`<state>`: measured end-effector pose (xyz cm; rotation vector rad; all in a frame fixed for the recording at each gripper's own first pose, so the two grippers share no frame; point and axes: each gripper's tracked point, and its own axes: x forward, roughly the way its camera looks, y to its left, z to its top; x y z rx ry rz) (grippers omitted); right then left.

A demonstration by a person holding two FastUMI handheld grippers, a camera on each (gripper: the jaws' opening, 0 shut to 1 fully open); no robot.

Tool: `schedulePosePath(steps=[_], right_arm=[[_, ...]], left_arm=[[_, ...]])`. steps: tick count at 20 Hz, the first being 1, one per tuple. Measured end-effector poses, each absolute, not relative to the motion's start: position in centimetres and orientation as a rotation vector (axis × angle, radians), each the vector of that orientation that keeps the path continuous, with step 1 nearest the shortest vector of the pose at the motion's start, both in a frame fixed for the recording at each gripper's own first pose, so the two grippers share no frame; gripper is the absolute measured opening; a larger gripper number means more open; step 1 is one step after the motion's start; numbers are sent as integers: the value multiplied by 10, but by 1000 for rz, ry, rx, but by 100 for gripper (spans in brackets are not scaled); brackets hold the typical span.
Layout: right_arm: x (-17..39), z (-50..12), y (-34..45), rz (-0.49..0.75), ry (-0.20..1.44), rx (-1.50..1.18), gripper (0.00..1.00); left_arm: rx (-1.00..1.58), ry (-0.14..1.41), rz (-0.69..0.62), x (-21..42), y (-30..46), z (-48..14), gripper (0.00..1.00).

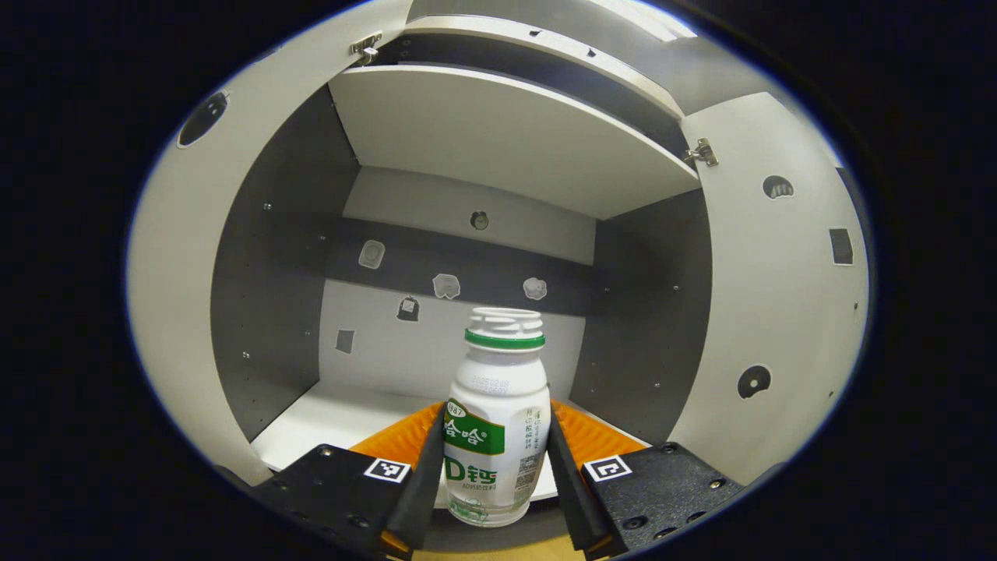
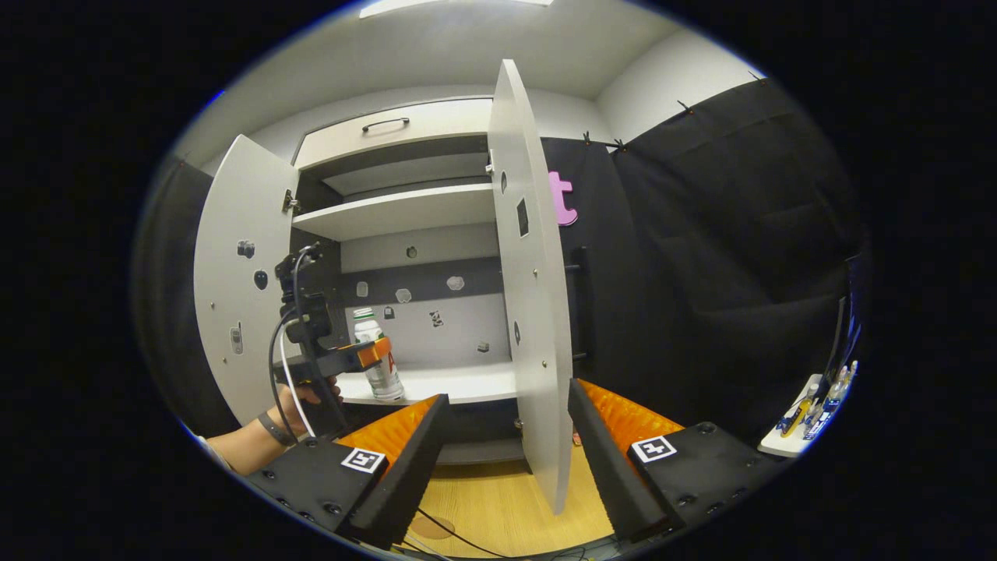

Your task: Grasp the bottle in the cabinet with the left hand and place it on the coaster, then close the right door with the right hand and the left door with the left hand.

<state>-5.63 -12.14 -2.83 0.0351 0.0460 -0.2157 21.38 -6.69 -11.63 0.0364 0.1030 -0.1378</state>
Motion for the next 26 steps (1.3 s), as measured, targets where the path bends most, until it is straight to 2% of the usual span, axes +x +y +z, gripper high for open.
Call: schedulePosePath(steps=[5,11,16,20,23,26], right_arm=[[-54,-30,-116,-190,54,51,99],[-56,-21,-111,-205,32,52,99],[-63,-7,-114,-230,-18,55,99],[-69,-8,-126,-264,-2,46,99],[-68,-9,-130,-279,6,47,99],[-66,-13,-128,-274,20,46,99]], left_arm=[[113,12,-164,144,-74,-118,67],[199,41,-132,65,-86,-195,67],[137,212,-103,29,-94,-290,67],[114,345,-45,24,-81,-348,67],[143,385,-21,23,-68,-381,67],[202,415,-62,22,-65,-404,67]])
